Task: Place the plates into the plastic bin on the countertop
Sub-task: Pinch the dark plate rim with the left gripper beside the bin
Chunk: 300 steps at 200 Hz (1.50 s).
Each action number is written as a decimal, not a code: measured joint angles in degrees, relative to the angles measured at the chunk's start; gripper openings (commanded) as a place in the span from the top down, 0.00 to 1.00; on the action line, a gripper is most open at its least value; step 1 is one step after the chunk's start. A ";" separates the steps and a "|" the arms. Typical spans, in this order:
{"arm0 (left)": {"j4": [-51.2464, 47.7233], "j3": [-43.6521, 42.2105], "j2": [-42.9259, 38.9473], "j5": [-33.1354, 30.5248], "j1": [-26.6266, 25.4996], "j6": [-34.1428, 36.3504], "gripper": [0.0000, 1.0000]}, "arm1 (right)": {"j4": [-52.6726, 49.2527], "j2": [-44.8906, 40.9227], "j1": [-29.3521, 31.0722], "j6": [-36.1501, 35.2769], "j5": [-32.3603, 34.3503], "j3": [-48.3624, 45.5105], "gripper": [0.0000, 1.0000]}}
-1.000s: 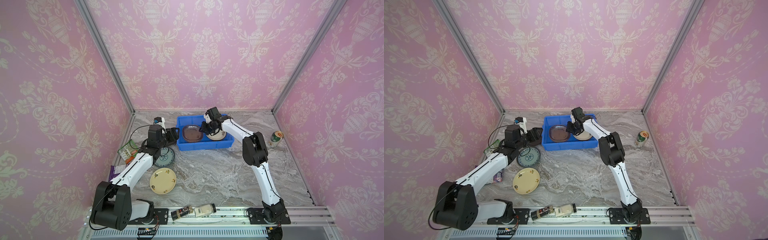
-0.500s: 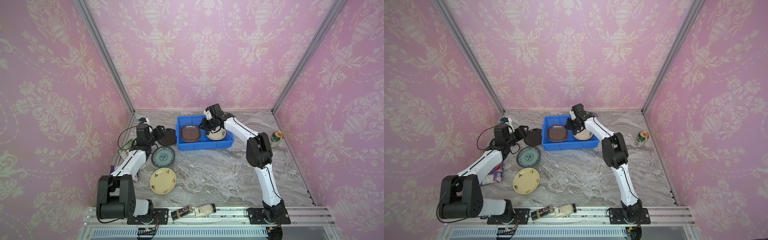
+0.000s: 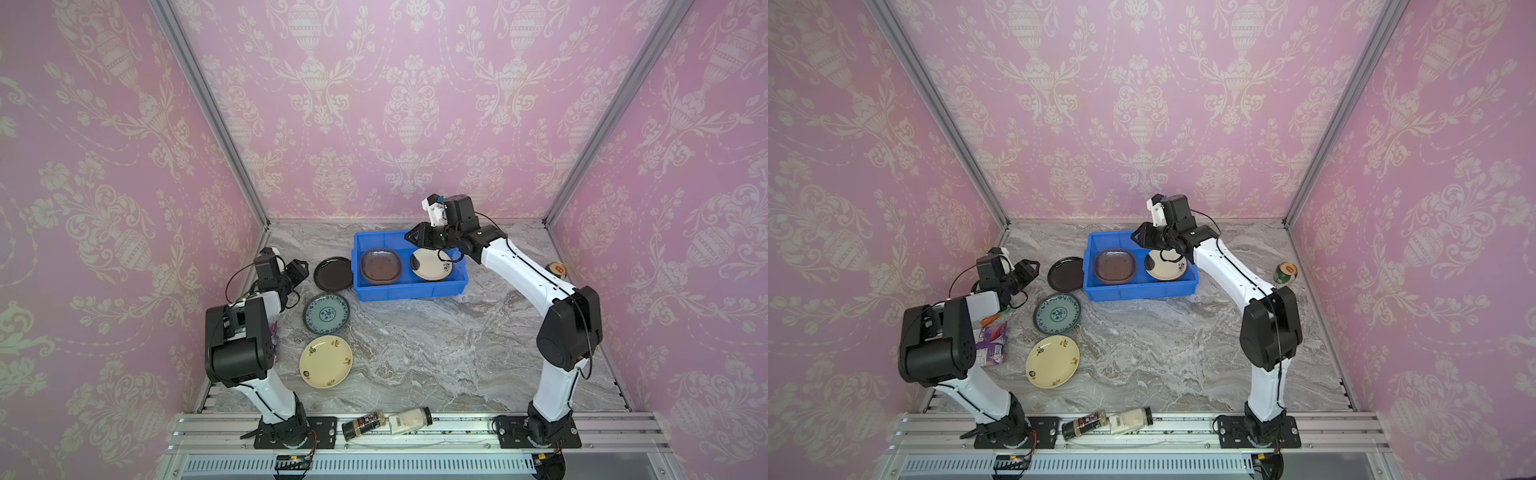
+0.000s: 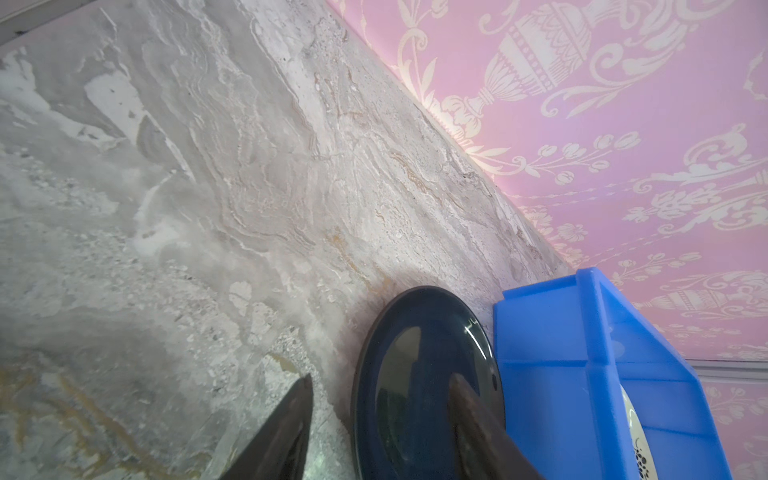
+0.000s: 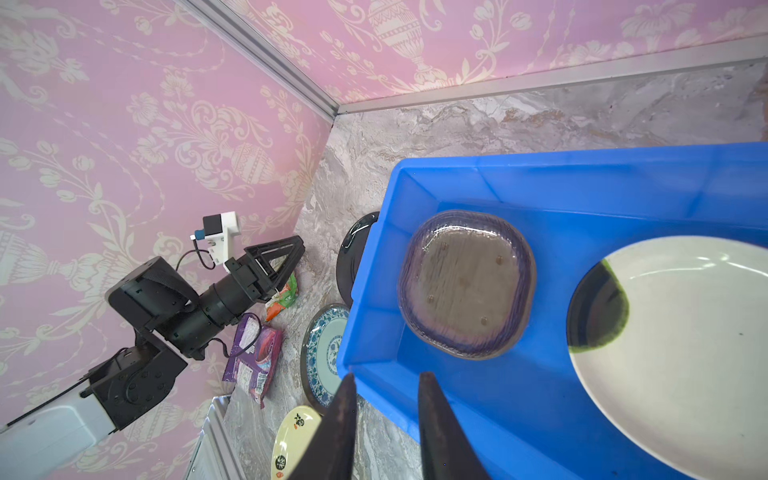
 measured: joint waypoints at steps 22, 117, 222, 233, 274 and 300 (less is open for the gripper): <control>2.16 0.15 1.86 3.19 0.20 -0.35 0.43 | -0.15 0.09 0.00 0.02 -0.52 -1.62 0.73; 1.86 1.70 6.32 7.39 0.17 -0.35 0.49 | 0.42 0.09 -0.07 -0.02 -2.25 -1.73 0.76; -5.35 6.34 9.68 7.50 0.15 0.59 0.50 | 1.29 0.09 -0.81 0.02 -3.54 -1.77 0.78; -6.49 7.08 10.16 7.45 0.09 0.94 0.49 | 1.29 0.09 -0.85 0.02 -3.74 -1.77 0.78; -9.27 9.31 12.20 8.92 0.09 1.79 0.51 | 1.75 0.26 -1.07 0.07 -4.00 -1.79 0.79; -9.79 11.15 13.90 11.19 0.04 1.79 0.54 | 2.73 0.50 -1.25 0.72 -4.76 -2.71 0.79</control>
